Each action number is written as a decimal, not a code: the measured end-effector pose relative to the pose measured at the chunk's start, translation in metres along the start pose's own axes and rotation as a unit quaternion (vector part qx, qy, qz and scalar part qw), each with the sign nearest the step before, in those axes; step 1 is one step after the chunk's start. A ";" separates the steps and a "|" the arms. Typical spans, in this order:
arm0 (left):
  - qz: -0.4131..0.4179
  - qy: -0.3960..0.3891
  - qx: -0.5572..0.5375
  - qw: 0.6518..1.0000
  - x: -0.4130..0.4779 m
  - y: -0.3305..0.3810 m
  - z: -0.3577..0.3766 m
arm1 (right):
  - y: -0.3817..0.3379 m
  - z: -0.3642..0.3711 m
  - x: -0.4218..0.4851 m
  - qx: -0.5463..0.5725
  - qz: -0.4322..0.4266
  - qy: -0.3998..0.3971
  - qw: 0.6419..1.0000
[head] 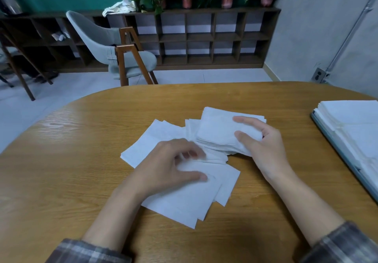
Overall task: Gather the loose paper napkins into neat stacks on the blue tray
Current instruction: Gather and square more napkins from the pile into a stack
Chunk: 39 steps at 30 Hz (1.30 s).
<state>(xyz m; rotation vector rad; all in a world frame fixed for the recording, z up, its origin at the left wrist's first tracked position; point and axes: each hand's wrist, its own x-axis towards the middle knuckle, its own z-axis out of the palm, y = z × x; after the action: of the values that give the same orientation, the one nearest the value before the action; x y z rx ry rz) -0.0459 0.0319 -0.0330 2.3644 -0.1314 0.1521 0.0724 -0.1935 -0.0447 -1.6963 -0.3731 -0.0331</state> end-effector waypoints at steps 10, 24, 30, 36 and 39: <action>-0.008 -0.062 -0.029 0.998 -0.001 -0.004 -0.001 | -0.002 0.004 -0.004 -0.017 -0.046 -0.044 0.998; 0.014 -0.058 0.011 0.998 0.000 -0.007 0.004 | -0.002 0.006 -0.005 -0.020 -0.060 -0.066 0.996; 0.020 -0.032 0.040 0.998 0.001 -0.006 0.008 | -0.003 0.006 -0.006 -0.024 -0.054 -0.061 0.996; 0.055 0.021 0.045 0.997 0.000 0.002 0.010 | -0.004 0.006 -0.007 -0.033 -0.048 -0.064 0.996; 0.068 0.084 -0.002 0.994 0.000 0.005 0.008 | -0.006 0.007 -0.008 -0.014 -0.046 -0.066 0.997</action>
<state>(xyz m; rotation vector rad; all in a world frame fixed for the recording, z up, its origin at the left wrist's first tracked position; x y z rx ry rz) -0.0465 0.0230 -0.0351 2.3258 -0.2115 0.4161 0.0623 -0.1876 -0.0418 -1.7124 -0.5522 0.0068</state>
